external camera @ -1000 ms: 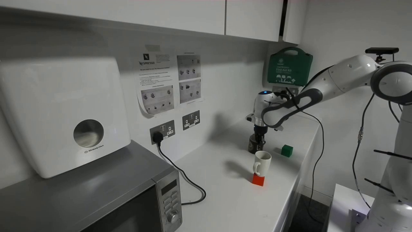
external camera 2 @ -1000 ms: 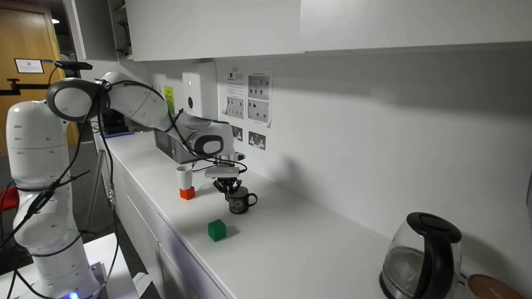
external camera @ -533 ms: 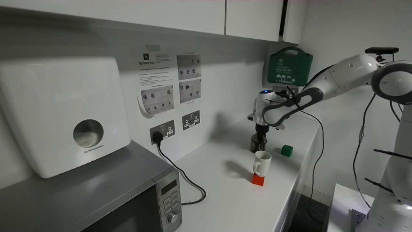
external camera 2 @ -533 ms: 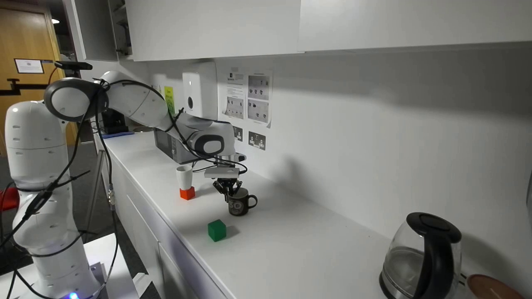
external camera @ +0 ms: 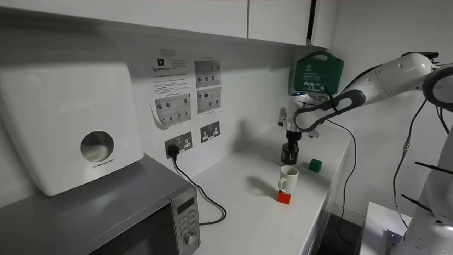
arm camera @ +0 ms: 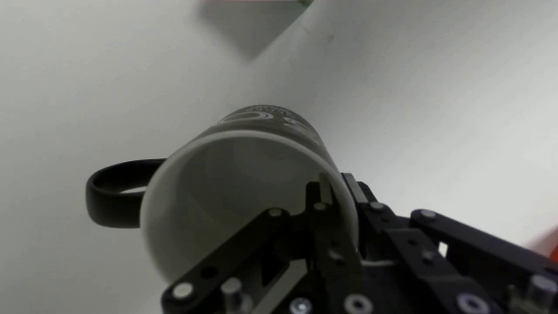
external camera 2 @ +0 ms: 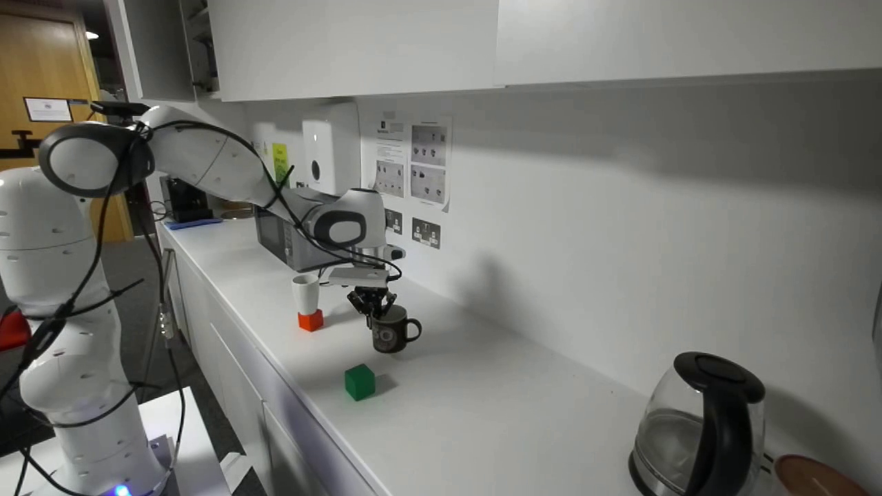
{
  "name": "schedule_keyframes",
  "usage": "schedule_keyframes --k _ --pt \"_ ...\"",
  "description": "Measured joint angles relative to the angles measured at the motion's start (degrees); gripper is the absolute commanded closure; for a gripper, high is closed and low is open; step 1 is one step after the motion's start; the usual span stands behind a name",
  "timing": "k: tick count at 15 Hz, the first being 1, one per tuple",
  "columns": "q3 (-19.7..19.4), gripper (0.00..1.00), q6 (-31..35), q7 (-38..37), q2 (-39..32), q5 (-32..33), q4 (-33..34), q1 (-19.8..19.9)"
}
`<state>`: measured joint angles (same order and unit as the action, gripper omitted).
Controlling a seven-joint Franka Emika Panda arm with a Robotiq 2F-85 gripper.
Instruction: Pick up the white cup and put it on the orange object, then put up the black cup and put it on the green object
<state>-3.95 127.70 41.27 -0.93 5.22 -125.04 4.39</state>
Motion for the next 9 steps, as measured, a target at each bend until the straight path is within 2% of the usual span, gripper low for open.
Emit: schedule_keyframes --k 9 --pt "-3.25 0.98 -5.96 -5.2 9.29 -1.89 -4.12 0.23"
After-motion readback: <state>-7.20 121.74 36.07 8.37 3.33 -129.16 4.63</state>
